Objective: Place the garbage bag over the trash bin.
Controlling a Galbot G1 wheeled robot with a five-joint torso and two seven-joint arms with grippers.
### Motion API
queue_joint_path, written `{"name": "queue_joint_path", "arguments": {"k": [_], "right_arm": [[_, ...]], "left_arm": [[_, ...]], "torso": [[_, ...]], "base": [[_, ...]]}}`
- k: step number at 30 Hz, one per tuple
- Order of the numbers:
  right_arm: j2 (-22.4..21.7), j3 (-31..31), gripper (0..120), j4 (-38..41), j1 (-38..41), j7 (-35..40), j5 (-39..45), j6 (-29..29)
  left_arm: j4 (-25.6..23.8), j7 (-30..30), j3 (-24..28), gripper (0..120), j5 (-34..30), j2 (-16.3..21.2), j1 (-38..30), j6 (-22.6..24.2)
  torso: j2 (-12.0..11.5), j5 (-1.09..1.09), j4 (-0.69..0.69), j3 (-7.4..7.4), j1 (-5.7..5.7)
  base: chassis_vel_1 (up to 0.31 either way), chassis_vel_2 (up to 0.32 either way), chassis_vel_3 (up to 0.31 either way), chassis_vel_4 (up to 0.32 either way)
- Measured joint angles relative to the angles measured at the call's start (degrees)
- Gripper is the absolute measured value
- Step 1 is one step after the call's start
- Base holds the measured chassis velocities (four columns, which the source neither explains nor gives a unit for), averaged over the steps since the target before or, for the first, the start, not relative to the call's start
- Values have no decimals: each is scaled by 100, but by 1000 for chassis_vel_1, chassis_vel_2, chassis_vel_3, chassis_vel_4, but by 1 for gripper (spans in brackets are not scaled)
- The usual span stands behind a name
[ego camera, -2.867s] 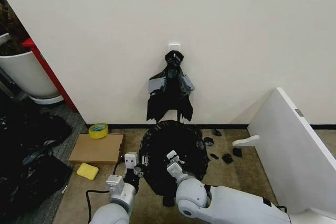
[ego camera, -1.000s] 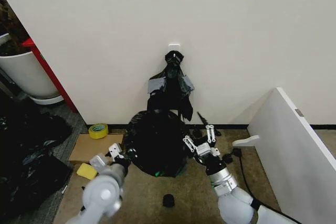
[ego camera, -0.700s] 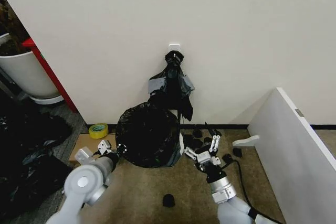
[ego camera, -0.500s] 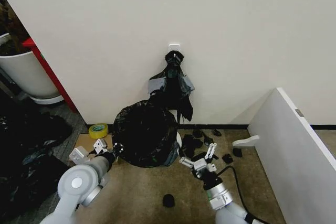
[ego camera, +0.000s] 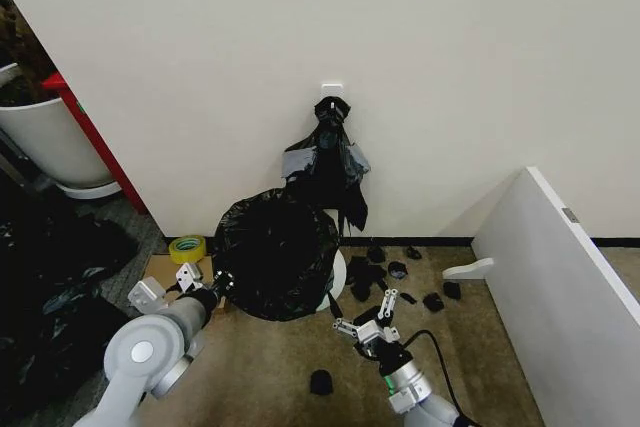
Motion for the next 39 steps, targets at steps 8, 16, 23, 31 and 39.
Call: {"name": "queue_joint_path", "arguments": {"k": [8,16,23,31,39], "right_arm": [[264,105,100,-384,186,-22,-105,13],[262,368,100,-687,285,201,-581,17],[-192,446,100,-360,100,510,-555,357],[-637,495,100,-8,-38,970,327,1144],[-746,797,100,13,530,-1057,2961,2188]], "left_arm": [[-209,-76,-27,1,-167,-76,41,59],[-205,-81,39,1,-95,-91,56,82],[109,100,262,1,404,37,21,-106],[260,337,805,1,1025,466,124,-179],[317,1895,1291,1,3618,1536,972,-1320]], "torso": [[0,0,0,0,0],[0,1,0,0,0],[0,1,1,0,0],[0,2,-3,0,0],[0,2,3,0,0]], "base": [[0,0,0,0],[0,0,0,0],[0,0,0,0],[0,0,0,0],[0,0,0,0]]}}
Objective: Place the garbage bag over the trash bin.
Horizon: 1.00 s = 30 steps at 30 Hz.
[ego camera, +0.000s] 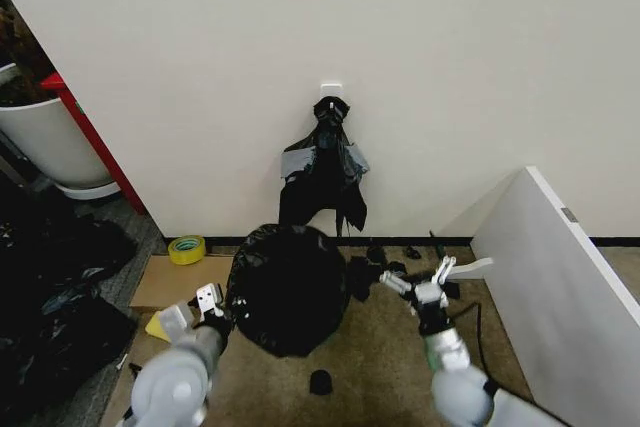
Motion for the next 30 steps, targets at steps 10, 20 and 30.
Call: {"name": "queue_joint_path", "arguments": {"k": [10,20,30], "right_arm": [[-392,-41,100,-265,467,-4180,2538,449],[-335,55,100,-751,588,-5774,2829,506],[33,-5,100,-906,523,-5309,2248,475]], "left_arm": [[645,2744,-20,1,2327,774,662,-2208],[899,3330,-204,1,2659,682,536,-2988],[826,3342,-240,1,2529,662,531,-3005]], "torso": [[0,0,-4,0,0],[0,-1,-4,0,0],[0,-1,-3,0,0]], "base": [[0,0,0,0],[0,0,0,0],[0,0,0,0]]}}
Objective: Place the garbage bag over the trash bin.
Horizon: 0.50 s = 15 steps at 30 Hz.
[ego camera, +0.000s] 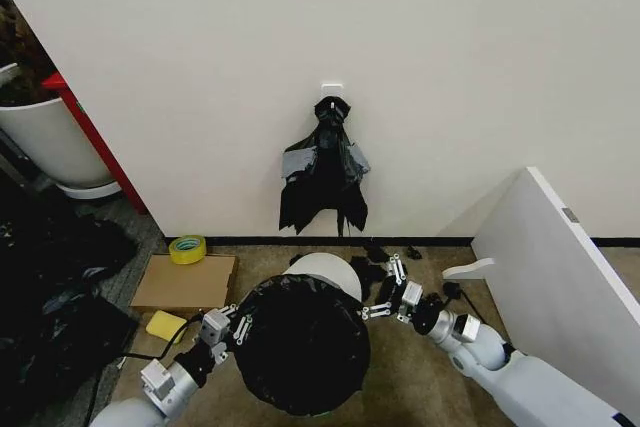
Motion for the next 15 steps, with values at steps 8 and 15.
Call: {"name": "queue_joint_path", "arguments": {"k": [8,15], "right_arm": [[-32,37,100,262,55,851,487,-14],[-154,28,100,415,-51,-105,1300,-17]], "left_arm": [[207,-11,-62,1,-5,-47,-101,-80],[315,-35,-77,1,-202,-73,-245,-83]], "torso": [[0,0,0,0,0],[0,-1,-1,0,0]], "base": [[0,0,0,0],[0,0,0,0]]}}
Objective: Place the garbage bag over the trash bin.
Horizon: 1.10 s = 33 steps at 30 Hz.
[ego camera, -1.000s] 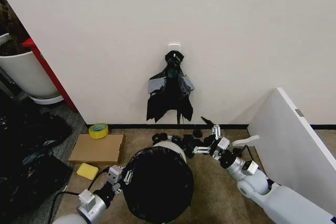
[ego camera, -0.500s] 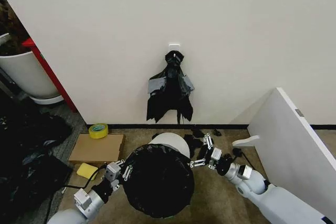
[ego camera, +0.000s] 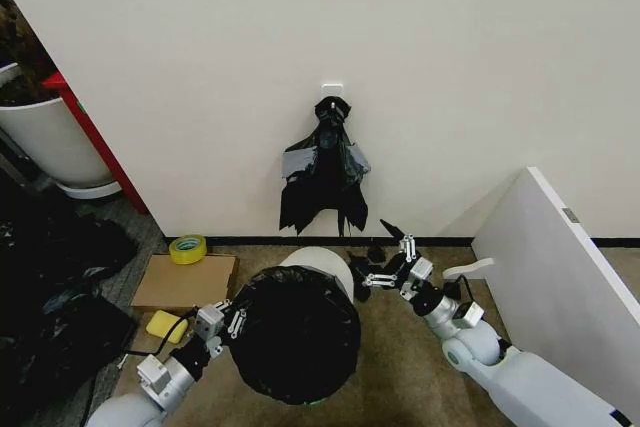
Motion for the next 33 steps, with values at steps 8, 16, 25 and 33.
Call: {"name": "queue_joint_path", "arguments": {"k": [8,16,25,33], "right_arm": [[204,-12,100,-300,30,-300,-392,-4],[307,-39,100,-465,148,308,-933,-6],[354,-25,100,-503,168,684,-1440,-7],[443,242,100,-10,225,2677,-1908,-259]], "left_arm": [[-104,-2,15,1,-112,14,0,18],[-133,97,52,1,-92,5,57,-2],[-149,151,84,1,-87,-22,45,-23],[-141,-252,209,1,-408,-137,67,437]], "torso": [[0,0,0,0,0],[0,0,1,0,0],[0,0,1,0,0],[0,1,3,0,0]], "base": [[0,0,0,0],[0,0,0,0],[0,0,0,0],[0,0,0,0]]}}
